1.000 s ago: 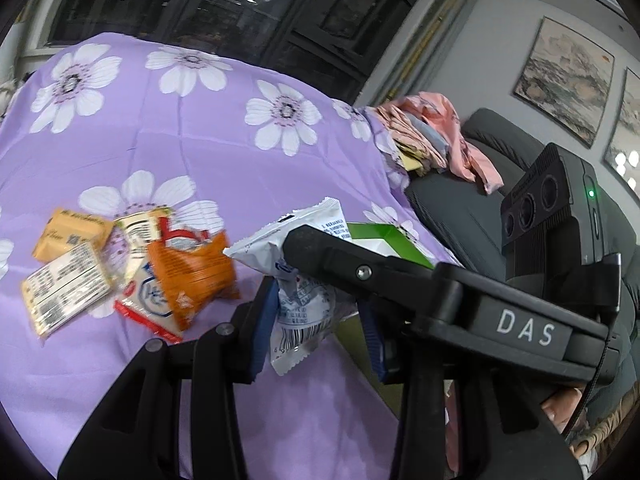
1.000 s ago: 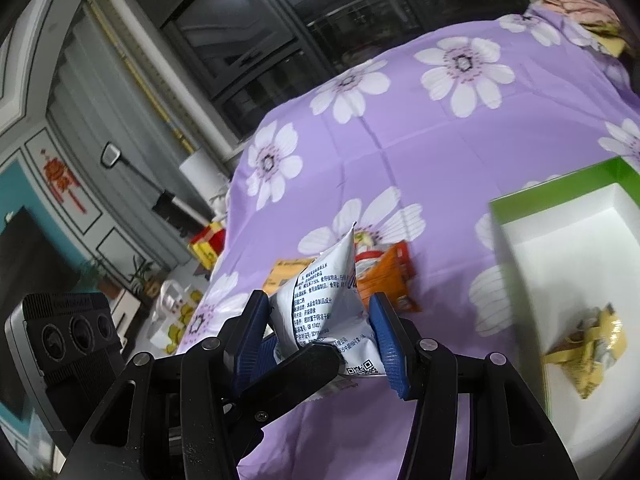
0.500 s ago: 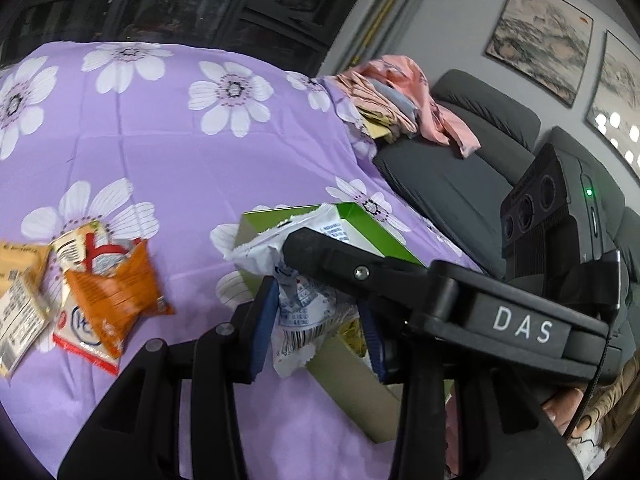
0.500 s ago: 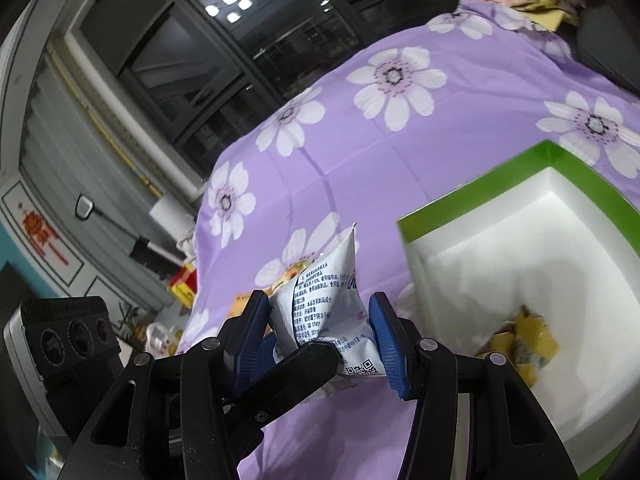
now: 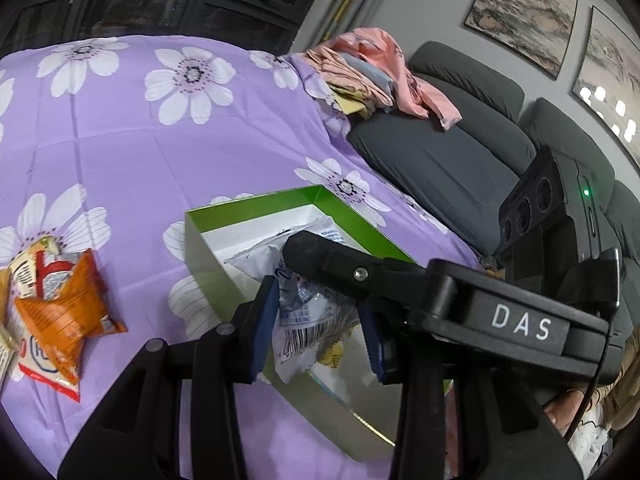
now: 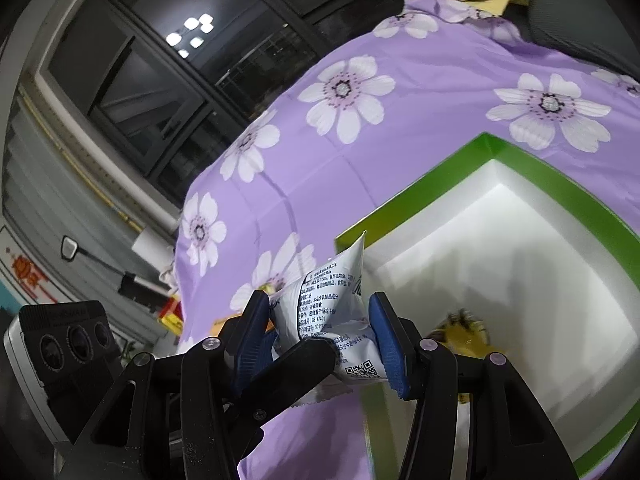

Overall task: Organize snacks
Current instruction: 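Lift the white pouch with the right gripper and carry it over the box, then lower the white pouch into the box and open the right gripper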

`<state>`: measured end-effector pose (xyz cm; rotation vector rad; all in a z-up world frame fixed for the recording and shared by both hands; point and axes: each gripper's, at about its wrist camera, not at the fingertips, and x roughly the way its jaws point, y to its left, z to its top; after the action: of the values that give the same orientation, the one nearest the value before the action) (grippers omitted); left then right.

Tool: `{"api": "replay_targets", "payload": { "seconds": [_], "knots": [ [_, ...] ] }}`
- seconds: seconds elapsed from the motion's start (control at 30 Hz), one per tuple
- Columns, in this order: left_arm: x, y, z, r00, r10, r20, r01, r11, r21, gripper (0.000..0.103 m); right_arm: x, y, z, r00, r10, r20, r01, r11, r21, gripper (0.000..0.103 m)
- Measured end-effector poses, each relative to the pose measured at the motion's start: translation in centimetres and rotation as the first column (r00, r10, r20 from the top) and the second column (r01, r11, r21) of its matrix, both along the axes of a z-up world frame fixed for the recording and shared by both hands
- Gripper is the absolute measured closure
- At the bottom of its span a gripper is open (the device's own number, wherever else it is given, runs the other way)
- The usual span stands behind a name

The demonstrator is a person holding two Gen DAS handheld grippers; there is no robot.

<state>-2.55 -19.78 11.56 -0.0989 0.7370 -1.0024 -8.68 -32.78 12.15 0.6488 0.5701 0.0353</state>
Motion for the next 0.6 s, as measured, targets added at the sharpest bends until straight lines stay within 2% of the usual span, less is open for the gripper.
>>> {"api": "replay_targets", "payload": {
  "seconds": [0.3,0.47,0.6],
  "knots": [
    [0.0,-2.8,-0.1,0.999,-0.053,0.006,0.053,0.998,0.017,0.064,-1.1,-3.0,-0.9,0.997,-0.082,-0.007,0.082,0.993,0.082,0.048],
    [0.2,-4.0,-0.4,0.996,-0.085,-0.004,0.085,0.996,0.022,0.064,-1.7,-3.9,-0.9,0.991,-0.132,-0.007,0.133,0.988,0.078,0.050],
    [0.4,-5.3,-0.7,0.995,-0.101,-0.016,0.101,0.994,0.045,0.064,-2.0,-5.0,-1.6,0.984,-0.175,-0.024,0.177,0.976,0.124,0.051]
  ]
}}
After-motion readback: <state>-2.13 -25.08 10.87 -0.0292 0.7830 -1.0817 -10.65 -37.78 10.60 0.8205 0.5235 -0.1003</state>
